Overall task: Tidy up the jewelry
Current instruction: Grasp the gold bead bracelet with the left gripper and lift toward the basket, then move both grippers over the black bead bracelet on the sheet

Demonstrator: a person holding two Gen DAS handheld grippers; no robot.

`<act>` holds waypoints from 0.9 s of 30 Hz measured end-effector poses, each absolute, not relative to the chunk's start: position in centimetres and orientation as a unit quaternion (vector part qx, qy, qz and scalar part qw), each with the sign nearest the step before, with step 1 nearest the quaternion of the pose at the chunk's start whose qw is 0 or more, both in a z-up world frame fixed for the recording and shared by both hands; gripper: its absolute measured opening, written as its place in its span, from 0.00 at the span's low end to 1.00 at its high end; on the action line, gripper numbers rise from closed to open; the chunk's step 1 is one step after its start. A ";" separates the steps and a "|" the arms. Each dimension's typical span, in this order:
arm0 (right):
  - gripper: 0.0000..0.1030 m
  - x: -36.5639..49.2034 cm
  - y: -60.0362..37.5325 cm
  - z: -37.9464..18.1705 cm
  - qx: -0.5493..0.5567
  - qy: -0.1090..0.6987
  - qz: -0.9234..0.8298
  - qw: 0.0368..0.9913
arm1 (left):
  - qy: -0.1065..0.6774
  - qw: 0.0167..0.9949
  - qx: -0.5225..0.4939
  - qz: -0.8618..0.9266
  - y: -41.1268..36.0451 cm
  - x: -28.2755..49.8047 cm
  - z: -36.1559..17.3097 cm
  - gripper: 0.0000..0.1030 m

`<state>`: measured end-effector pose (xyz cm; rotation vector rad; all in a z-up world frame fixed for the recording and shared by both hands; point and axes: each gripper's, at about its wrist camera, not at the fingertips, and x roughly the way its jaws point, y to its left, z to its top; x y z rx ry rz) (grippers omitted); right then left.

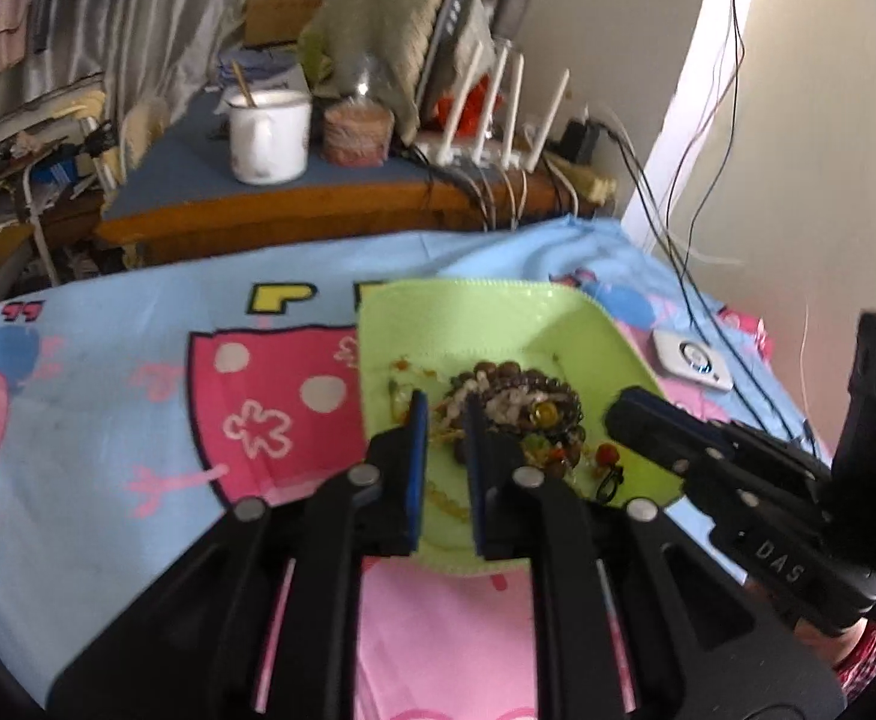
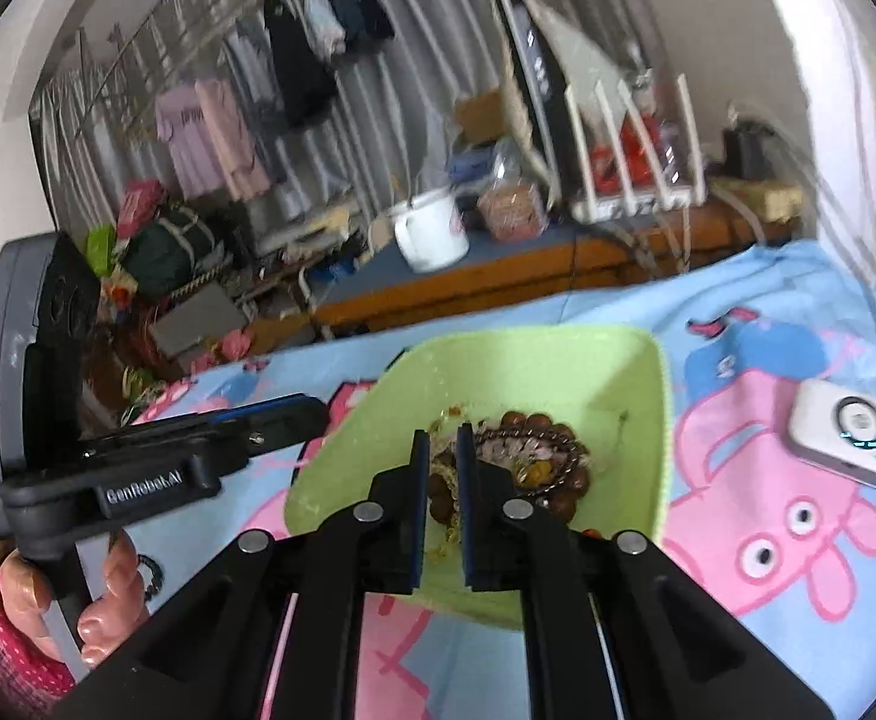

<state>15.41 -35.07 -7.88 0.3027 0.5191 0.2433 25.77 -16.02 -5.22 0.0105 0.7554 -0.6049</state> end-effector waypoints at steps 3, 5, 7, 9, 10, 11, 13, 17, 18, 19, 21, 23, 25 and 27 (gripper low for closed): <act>0.00 13.6 -34.9 -7.7 0.163 0.249 0.108 0.949 | 0.351 0.892 0.004 -0.285 -15.6 24.3 -4.7 0.10; 0.00 12.4 -34.6 -7.9 0.163 0.251 0.096 0.949 | 0.334 0.903 0.023 -0.270 -15.7 22.8 -4.5 0.11; 0.00 11.4 -34.3 -8.1 0.163 0.254 0.086 0.949 | 0.322 0.910 0.035 -0.257 -15.8 21.5 -4.5 0.10; 0.00 10.2 -33.9 -8.4 0.162 0.254 0.080 0.950 | 0.317 0.915 0.037 -0.247 -15.7 20.3 -4.6 0.11; 0.00 9.5 -33.7 -8.4 0.160 0.253 0.078 0.951 | 0.315 0.917 0.037 -0.242 -15.5 19.6 -4.7 0.11; 0.00 8.8 -33.4 -8.5 0.159 0.251 0.075 0.952 | 0.312 0.919 0.037 -0.237 -15.3 18.9 -4.8 0.11; 0.00 7.8 -33.0 -8.6 0.158 0.251 0.073 0.952 | 0.306 0.923 0.037 -0.229 -14.9 18.1 -4.8 0.11; 0.00 6.4 -31.9 -8.9 0.152 0.257 0.071 0.952 | 0.299 0.929 0.032 -0.215 -13.8 16.5 -4.9 0.11; 0.00 6.2 -31.6 -8.9 0.151 0.258 0.072 0.951 | 0.297 0.931 0.031 -0.212 -13.5 16.0 -4.9 0.11; 0.00 6.0 -31.4 -8.9 0.150 0.259 0.073 0.951 | 0.294 0.932 0.033 -0.207 -13.1 15.7 -5.0 0.11; 0.00 5.5 -30.8 -8.8 0.146 0.260 0.074 0.952 | 0.291 0.935 0.034 -0.201 -12.5 15.0 -5.1 0.11; 0.00 4.9 -30.2 -8.8 0.146 0.257 0.073 0.952 | 0.289 0.936 0.032 -0.197 -11.8 14.4 -5.2 0.11; 0.00 4.6 -30.0 -8.8 0.151 0.257 0.072 0.952 | 0.287 0.937 0.033 -0.194 -11.3 13.8 -5.4 0.11; 0.00 4.2 -29.7 -8.9 0.155 0.256 0.067 0.952 | 0.287 0.938 0.034 -0.192 -11.0 13.3 -5.7 0.11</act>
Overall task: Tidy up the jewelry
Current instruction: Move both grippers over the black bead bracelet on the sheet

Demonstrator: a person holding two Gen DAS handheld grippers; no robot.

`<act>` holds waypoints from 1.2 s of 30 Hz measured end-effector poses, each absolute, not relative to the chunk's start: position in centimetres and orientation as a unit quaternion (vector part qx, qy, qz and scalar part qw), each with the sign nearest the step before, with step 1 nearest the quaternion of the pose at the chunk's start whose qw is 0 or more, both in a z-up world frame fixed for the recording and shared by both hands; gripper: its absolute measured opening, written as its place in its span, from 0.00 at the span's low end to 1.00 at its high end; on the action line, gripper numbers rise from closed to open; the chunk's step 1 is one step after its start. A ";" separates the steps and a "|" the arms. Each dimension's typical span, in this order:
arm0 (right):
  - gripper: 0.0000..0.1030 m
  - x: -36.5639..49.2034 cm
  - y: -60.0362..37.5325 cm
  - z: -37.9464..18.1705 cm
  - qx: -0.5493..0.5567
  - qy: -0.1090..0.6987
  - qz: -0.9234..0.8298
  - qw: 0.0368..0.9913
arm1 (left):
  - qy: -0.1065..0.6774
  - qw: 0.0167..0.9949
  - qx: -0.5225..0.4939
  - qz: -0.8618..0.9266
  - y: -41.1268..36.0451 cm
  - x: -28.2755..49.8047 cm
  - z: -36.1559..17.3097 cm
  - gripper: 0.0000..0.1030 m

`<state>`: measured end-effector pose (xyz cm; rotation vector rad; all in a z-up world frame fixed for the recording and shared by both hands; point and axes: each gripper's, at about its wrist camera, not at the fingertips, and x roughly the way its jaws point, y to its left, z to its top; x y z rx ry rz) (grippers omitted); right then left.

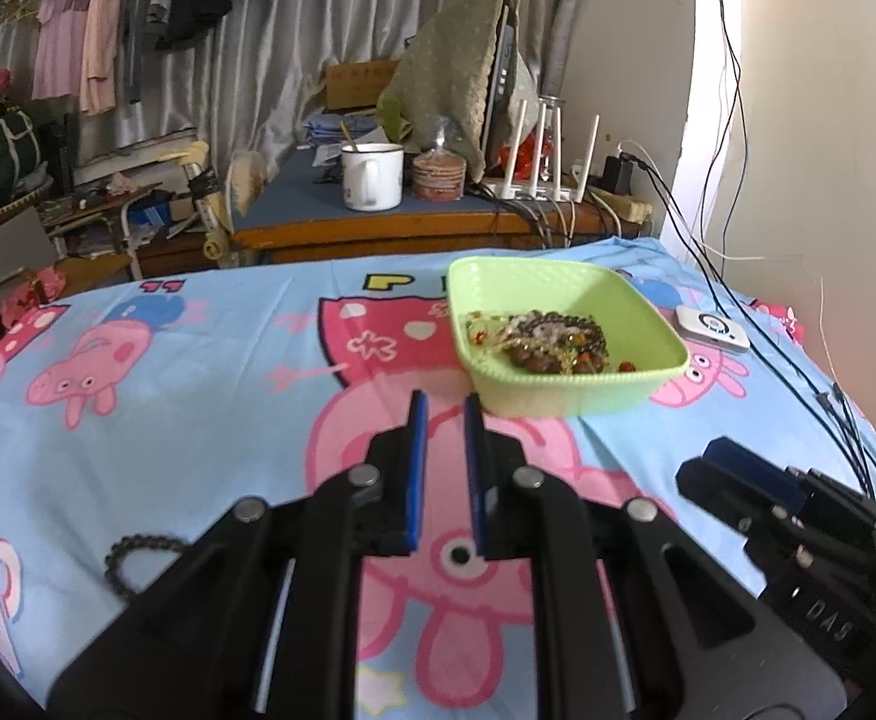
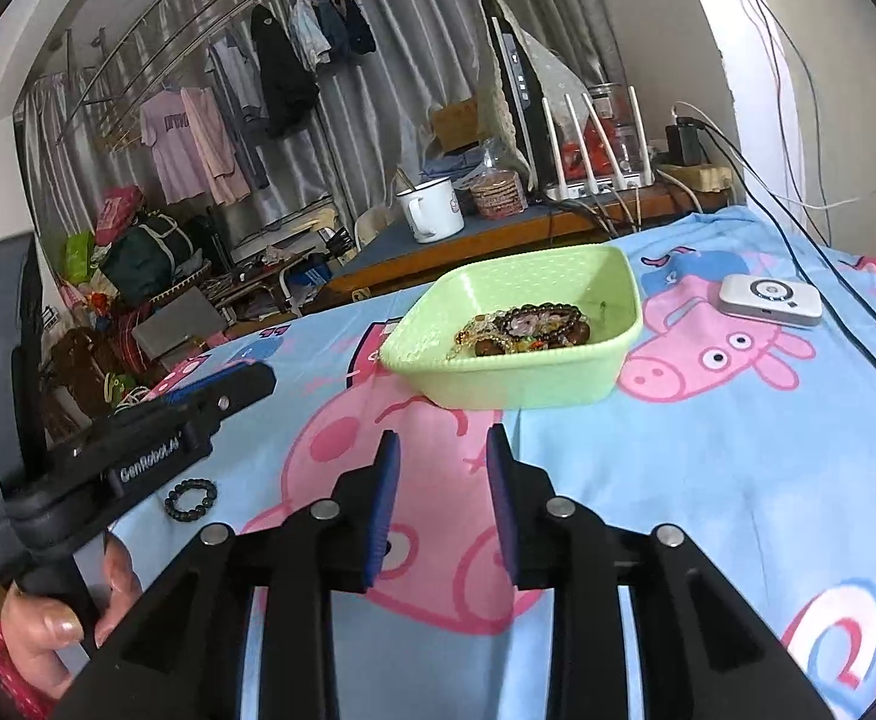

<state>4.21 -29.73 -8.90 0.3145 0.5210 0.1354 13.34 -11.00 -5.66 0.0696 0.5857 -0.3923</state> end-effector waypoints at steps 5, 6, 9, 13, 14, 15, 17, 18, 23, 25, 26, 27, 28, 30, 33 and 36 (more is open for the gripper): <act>0.00 3.5 -29.4 -9.1 0.164 0.253 0.055 0.952 | 0.283 0.939 0.038 -0.191 -10.4 12.3 -6.3 0.11; 0.00 3.5 -29.3 -9.1 0.165 0.253 0.053 0.952 | 0.282 0.939 0.040 -0.191 -10.3 12.1 -6.3 0.11; 0.00 3.3 -29.2 -9.0 0.168 0.253 0.052 0.951 | 0.280 0.940 0.041 -0.191 -10.1 11.9 -6.5 0.11; 0.00 3.3 -28.8 -9.0 0.163 0.253 0.054 0.952 | 0.277 0.942 0.041 -0.187 -9.4 11.6 -6.6 0.11; 0.00 3.4 -28.6 -9.0 0.161 0.255 0.055 0.952 | 0.276 0.942 0.040 -0.185 -9.1 11.5 -6.7 0.11; 0.00 3.5 -28.3 -9.0 0.159 0.256 0.057 0.952 | 0.275 0.943 0.039 -0.184 -8.9 11.5 -6.7 0.11; 0.00 3.7 -27.6 -9.0 0.152 0.260 0.063 0.951 | 0.275 0.944 0.039 -0.179 -8.2 11.5 -6.8 0.11; 0.00 3.9 -27.3 -9.0 0.149 0.262 0.066 0.951 | 0.275 0.944 0.039 -0.177 -7.9 11.5 -6.9 0.11; 0.00 5.2 -24.7 -9.3 0.129 0.281 0.091 0.947 | 0.280 0.947 0.032 -0.157 -5.2 12.0 -7.3 0.11; 0.00 6.1 -23.2 -9.4 0.117 0.294 0.110 0.942 | 0.286 0.946 0.024 -0.149 -3.5 12.3 -7.5 0.11; 0.00 6.5 -22.4 -9.4 0.110 0.298 0.119 0.941 | 0.291 0.947 0.014 -0.138 -1.9 12.6 -7.6 0.11; 0.00 7.0 -21.4 -9.4 0.099 0.305 0.134 0.938 | 0.296 0.946 0.006 -0.130 -0.7 12.8 -7.7 0.11; 0.00 7.5 -20.5 -9.4 0.090 0.310 0.147 0.935 | 0.304 0.944 -0.004 -0.124 0.7 13.1 -7.8 0.11; 0.00 8.9 -17.9 -9.6 0.067 0.330 0.190 0.922 | 0.335 0.935 -0.034 -0.109 4.3 14.0 -8.4 0.11; 0.00 11.0 -14.4 -10.4 0.041 0.359 0.237 0.902 | 0.363 0.925 -0.065 -0.089 7.8 14.6 -9.4 0.11; 0.00 13.0 -12.2 -11.2 0.024 0.382 0.257 0.887 | 0.383 0.916 -0.084 -0.078 9.6 15.0 -10.3 0.14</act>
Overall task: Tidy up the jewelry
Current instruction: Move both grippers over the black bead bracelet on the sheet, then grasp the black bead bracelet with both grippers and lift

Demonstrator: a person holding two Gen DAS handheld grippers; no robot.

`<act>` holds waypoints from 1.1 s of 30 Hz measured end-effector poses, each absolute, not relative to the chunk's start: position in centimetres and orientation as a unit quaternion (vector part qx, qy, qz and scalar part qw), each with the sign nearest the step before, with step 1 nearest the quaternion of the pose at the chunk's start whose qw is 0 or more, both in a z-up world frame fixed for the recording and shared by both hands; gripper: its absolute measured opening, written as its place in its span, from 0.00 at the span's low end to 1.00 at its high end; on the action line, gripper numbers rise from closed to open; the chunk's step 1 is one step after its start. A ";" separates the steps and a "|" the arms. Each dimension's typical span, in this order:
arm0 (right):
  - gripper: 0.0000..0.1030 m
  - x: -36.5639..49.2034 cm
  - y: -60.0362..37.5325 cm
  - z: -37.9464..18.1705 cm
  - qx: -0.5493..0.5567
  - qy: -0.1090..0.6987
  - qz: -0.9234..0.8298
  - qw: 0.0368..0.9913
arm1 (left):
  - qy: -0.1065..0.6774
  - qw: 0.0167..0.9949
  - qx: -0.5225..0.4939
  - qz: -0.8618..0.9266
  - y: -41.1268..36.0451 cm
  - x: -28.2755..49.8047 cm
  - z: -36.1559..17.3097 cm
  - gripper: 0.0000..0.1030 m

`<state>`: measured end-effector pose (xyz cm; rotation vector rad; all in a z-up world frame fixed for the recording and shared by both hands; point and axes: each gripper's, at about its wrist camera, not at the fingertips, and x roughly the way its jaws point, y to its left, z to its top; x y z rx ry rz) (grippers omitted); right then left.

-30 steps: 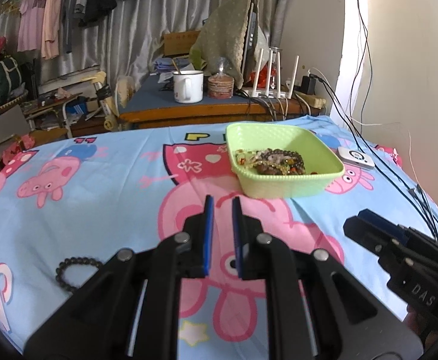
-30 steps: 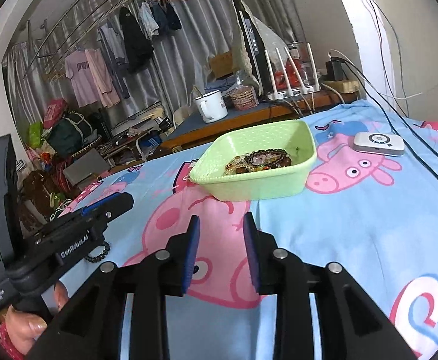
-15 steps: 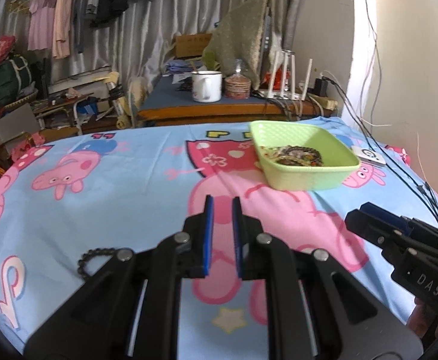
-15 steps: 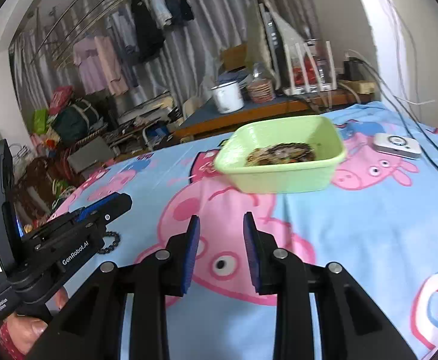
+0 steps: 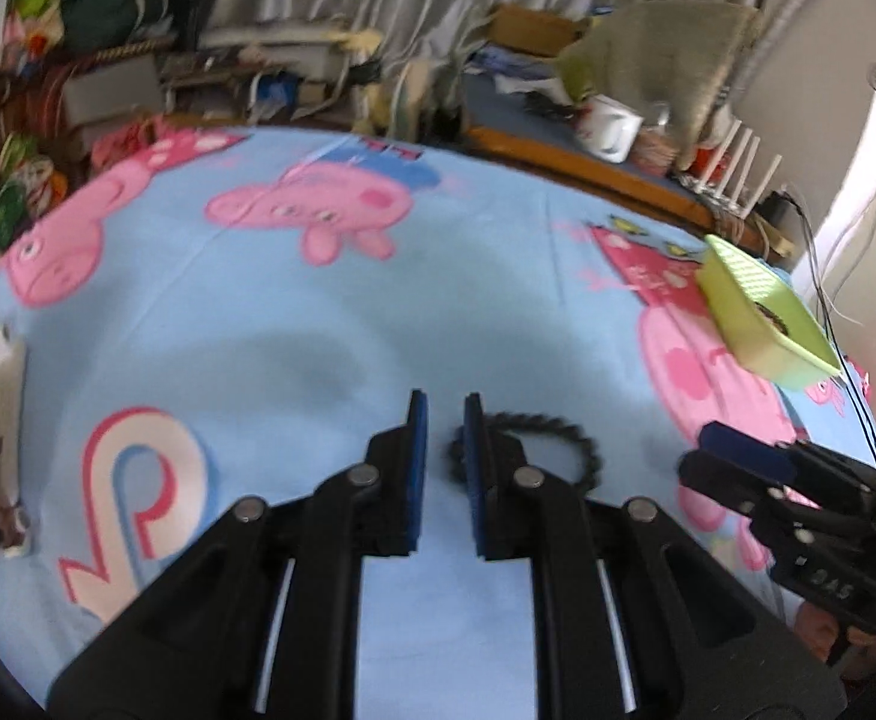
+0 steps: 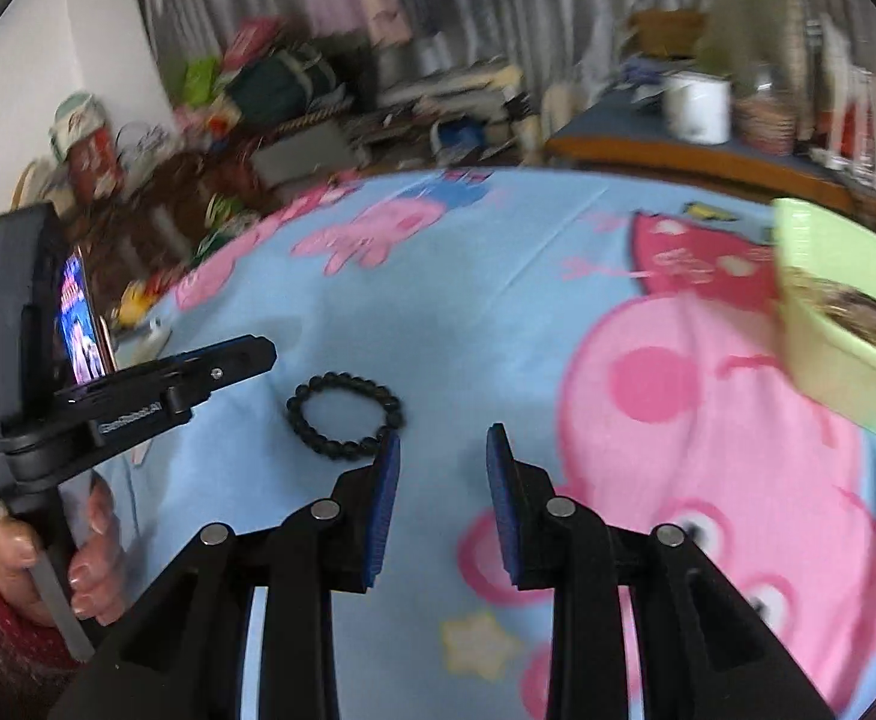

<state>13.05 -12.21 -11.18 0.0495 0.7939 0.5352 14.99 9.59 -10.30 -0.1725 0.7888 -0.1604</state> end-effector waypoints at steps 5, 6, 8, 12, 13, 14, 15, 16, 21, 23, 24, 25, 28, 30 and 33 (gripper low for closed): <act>0.00 15.5 -10.3 -11.8 0.016 0.407 0.271 0.872 | 0.401 0.909 -0.065 -0.090 8.4 15.6 -11.0 0.25; 0.00 15.8 -10.0 -11.8 0.014 0.410 0.276 0.869 | 0.403 0.908 -0.058 -0.094 8.2 15.7 -11.1 0.25; 0.00 16.4 -9.2 -11.9 0.003 0.418 0.285 0.862 | 0.415 0.905 -0.039 -0.089 7.5 16.1 -11.7 0.25; 0.00 17.1 -8.1 -12.3 -0.024 0.420 0.288 0.860 | 0.418 0.905 -0.027 -0.076 7.2 16.3 -12.4 0.21; 0.00 17.2 -8.1 -12.2 -0.023 0.423 0.298 0.855 | 0.418 0.904 -0.025 -0.083 7.0 16.4 -12.5 0.09; 0.00 17.2 -8.0 -12.4 -0.024 0.423 0.298 0.855 | 0.419 0.903 -0.022 -0.089 6.6 16.3 -12.5 0.08; 0.00 16.9 -8.1 -12.4 -0.025 0.422 0.298 0.856 | 0.418 0.904 -0.016 -0.091 6.3 16.2 -12.5 0.08; 0.00 16.6 -8.4 -12.4 -0.026 0.421 0.299 0.856 | 0.419 0.903 -0.011 -0.097 5.8 16.0 -12.5 0.08; 0.00 14.2 -12.6 -12.4 0.013 0.424 0.295 0.856 | 0.425 0.891 0.001 -0.158 1.4 15.1 -12.5 0.08; 0.00 12.7 -15.6 -12.4 0.033 0.422 0.281 0.861 | 0.425 0.885 0.014 -0.187 -1.0 14.4 -12.5 0.08; 0.00 11.9 -17.0 -12.4 0.040 0.421 0.272 0.865 | 0.426 0.880 0.021 -0.209 -2.6 14.0 -12.5 0.08; 0.00 11.0 -18.6 -12.5 0.049 0.419 0.263 0.868 | 0.427 0.873 0.027 -0.233 -4.2 13.5 -12.5 0.08; 0.00 7.9 -23.4 -12.8 0.080 0.413 0.226 0.879 | 0.425 0.857 0.047 -0.286 -8.4 12.2 -12.5 0.08; 0.00 5.6 -26.3 -13.0 0.097 0.403 0.193 0.889 | 0.428 0.842 0.056 -0.324 -11.1 11.2 -12.6 0.08; 0.00 2.8 -29.6 -13.3 0.110 0.386 0.146 0.904 | 0.425 0.825 0.082 -0.364 -14.7 9.5 -12.8 0.08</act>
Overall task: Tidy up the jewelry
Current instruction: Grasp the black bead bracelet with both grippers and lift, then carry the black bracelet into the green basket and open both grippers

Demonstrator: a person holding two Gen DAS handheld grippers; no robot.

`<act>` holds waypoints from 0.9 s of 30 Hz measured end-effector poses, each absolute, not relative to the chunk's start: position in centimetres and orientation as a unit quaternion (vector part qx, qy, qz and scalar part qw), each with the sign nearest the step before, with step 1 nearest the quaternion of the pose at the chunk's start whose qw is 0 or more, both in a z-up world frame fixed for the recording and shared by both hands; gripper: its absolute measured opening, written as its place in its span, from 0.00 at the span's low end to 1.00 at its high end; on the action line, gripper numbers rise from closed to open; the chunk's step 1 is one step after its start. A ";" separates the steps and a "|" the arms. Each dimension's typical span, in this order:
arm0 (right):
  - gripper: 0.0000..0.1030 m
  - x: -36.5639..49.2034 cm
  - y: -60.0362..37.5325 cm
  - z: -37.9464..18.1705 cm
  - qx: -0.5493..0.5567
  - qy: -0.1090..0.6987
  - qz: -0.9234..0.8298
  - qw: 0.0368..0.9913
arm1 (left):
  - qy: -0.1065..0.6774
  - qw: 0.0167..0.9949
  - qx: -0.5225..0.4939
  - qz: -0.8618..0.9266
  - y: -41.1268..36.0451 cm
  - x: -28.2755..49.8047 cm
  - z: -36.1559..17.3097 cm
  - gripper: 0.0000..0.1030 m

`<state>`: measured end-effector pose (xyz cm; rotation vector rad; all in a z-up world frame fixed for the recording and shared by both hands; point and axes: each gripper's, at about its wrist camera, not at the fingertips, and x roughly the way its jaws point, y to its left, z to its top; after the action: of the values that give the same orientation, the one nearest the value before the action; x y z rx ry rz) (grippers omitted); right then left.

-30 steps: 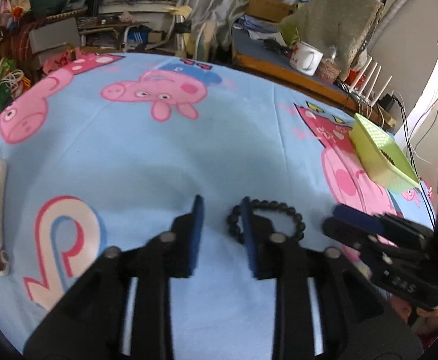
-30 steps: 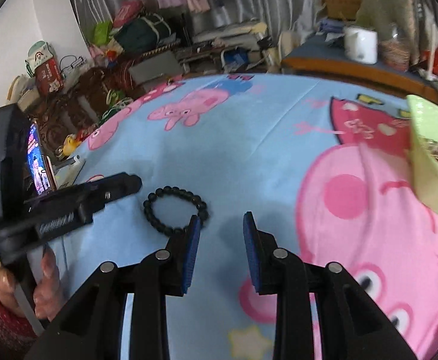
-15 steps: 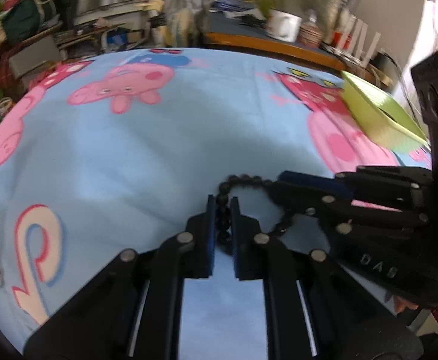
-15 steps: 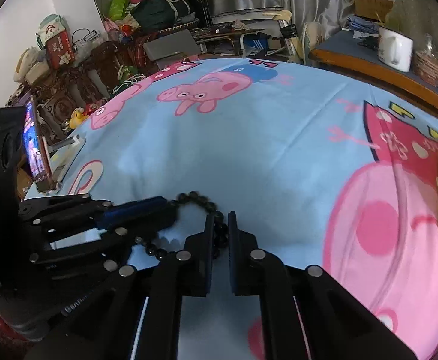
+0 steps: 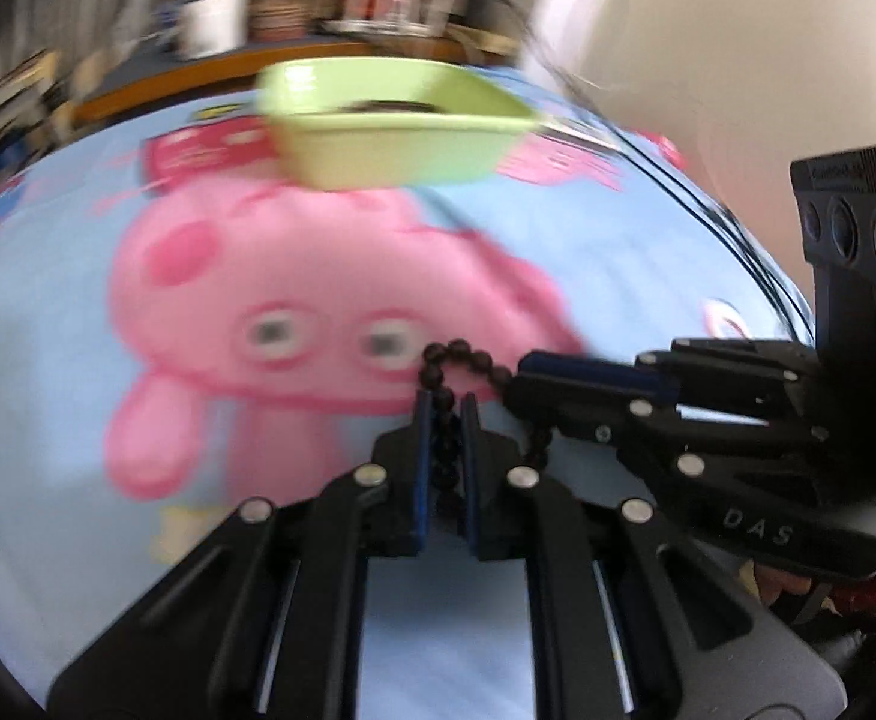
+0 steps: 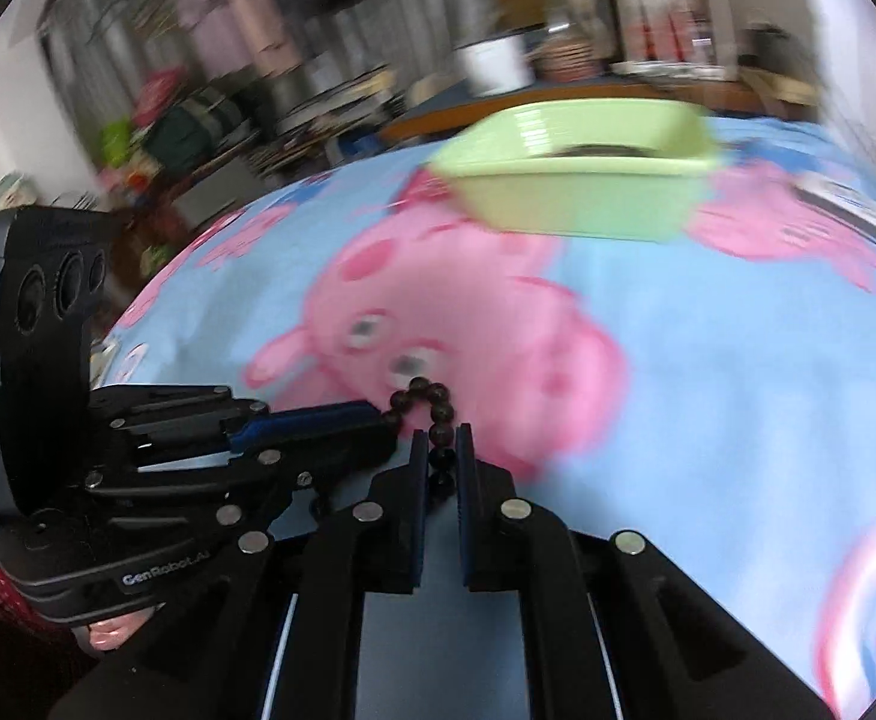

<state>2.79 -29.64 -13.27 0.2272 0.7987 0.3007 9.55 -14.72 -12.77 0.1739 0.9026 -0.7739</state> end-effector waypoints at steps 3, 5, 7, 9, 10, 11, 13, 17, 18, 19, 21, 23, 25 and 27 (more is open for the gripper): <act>0.00 1.2 -31.9 -13.8 0.131 0.375 0.122 0.909 | 0.416 0.819 0.114 -0.379 -17.2 8.3 -12.9 0.08; 0.00 1.0 -32.4 -13.6 0.129 0.369 0.110 0.914 | 0.415 0.819 0.123 -0.377 -17.8 8.1 -12.9 0.08; 0.00 0.8 -32.4 -13.6 0.120 0.363 0.103 0.918 | 0.417 0.819 0.124 -0.374 -18.0 8.2 -12.8 0.08; 0.00 1.0 -32.8 -13.9 0.133 0.365 0.108 0.915 | 0.418 0.821 0.126 -0.367 -17.8 8.2 -12.8 0.08; 0.00 1.2 -32.9 -14.1 0.138 0.369 0.111 0.912 | 0.419 0.821 0.127 -0.366 -17.8 8.2 -12.8 0.08; 0.00 1.2 -33.2 -14.2 0.139 0.372 0.114 0.911 | 0.419 0.821 0.127 -0.366 -17.7 8.2 -12.8 0.08; 0.00 1.2 -33.0 -14.0 0.135 0.371 0.117 0.911 | 0.418 0.822 0.132 -0.363 -17.8 8.2 -12.8 0.08; 0.00 0.9 -32.8 -14.1 0.121 0.366 0.119 0.915 | 0.415 0.823 0.134 -0.364 -17.7 8.1 -12.8 0.08; 0.00 1.0 -32.7 -14.0 0.119 0.366 0.120 0.915 | 0.416 0.822 0.131 -0.366 -17.7 8.2 -12.8 0.08; 0.00 1.1 -32.7 -13.9 0.120 0.365 0.121 0.915 | 0.417 0.822 0.129 -0.366 -17.6 8.3 -12.8 0.08; 0.00 1.1 -32.8 -13.5 0.125 0.359 0.125 0.917 | 0.416 0.823 0.124 -0.366 -17.5 8.6 -12.4 0.08; 0.00 1.3 -32.9 -12.6 0.127 0.345 0.127 0.921 | 0.410 0.827 0.111 -0.369 -17.3 9.2 -11.5 0.08; 0.00 1.9 -32.9 -11.2 0.122 0.326 0.131 0.928 | 0.401 0.832 0.101 -0.371 -17.1 9.9 -10.4 0.08; 0.00 2.6 -32.9 -9.8 0.117 0.305 0.133 0.936 | 0.384 0.842 0.094 -0.368 -17.0 11.0 -8.8 0.08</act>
<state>2.64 -32.92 -9.75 0.2385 0.6242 0.2720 11.00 -17.01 -8.81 0.1990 0.8105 -0.7782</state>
